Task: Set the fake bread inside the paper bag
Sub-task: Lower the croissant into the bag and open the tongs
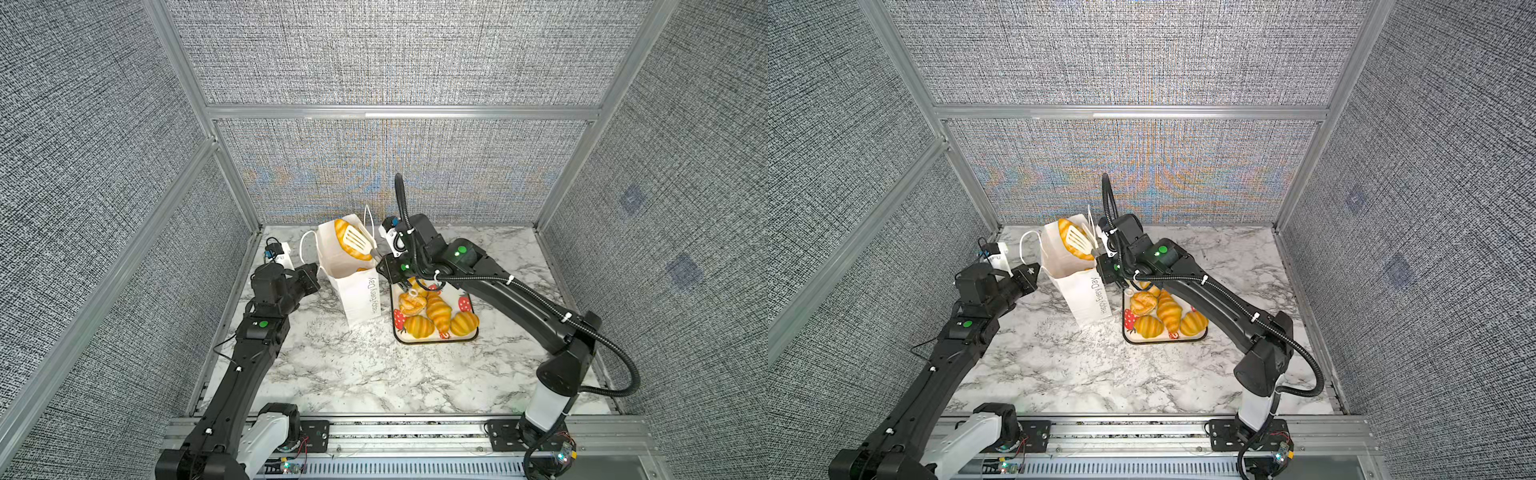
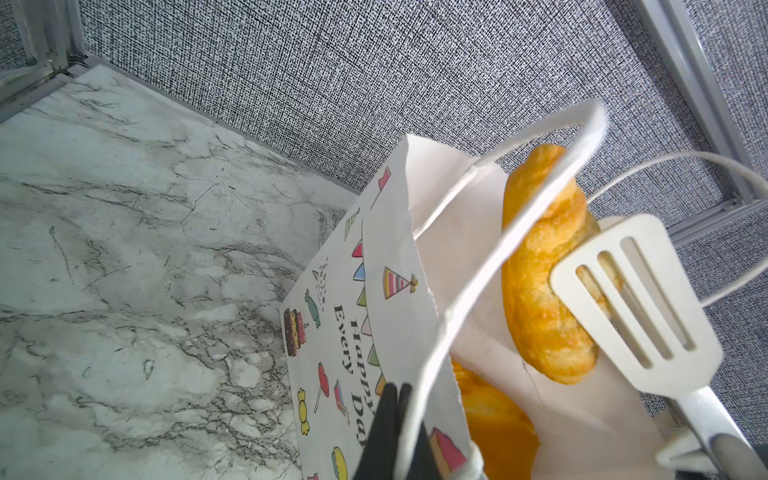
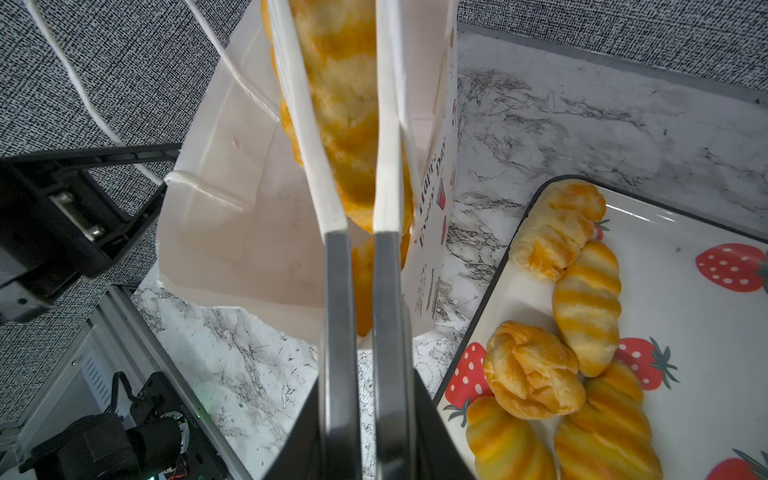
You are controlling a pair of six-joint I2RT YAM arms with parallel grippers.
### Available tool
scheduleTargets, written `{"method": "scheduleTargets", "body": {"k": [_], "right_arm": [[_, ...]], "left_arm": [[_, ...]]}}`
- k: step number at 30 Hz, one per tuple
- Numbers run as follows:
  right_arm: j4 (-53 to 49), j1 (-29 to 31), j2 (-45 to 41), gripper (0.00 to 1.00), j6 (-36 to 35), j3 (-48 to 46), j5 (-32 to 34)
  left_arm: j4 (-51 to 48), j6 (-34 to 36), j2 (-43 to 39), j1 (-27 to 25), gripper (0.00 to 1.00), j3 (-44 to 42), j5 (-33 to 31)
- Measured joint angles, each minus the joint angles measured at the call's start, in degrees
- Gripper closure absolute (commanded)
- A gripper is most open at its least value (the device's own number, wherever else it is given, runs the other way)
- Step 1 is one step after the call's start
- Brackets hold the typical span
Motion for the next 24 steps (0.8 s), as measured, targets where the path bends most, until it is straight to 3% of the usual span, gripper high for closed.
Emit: {"method": "scheduleTargets", "body": {"k": [16,24], "right_arm": [[0.7,-1.0,0.8,0.55,0.8,-1.4,-2.1],[1.2,-1.0,0.7,0.52,0.8,-1.9,-2.5]], "left_arm": [[0.5,-0.1,0.3,0.0,1.0,-0.1,0.4],[0.7,-0.2,0.3,0.0,1.0,-0.2,0.4]]}}
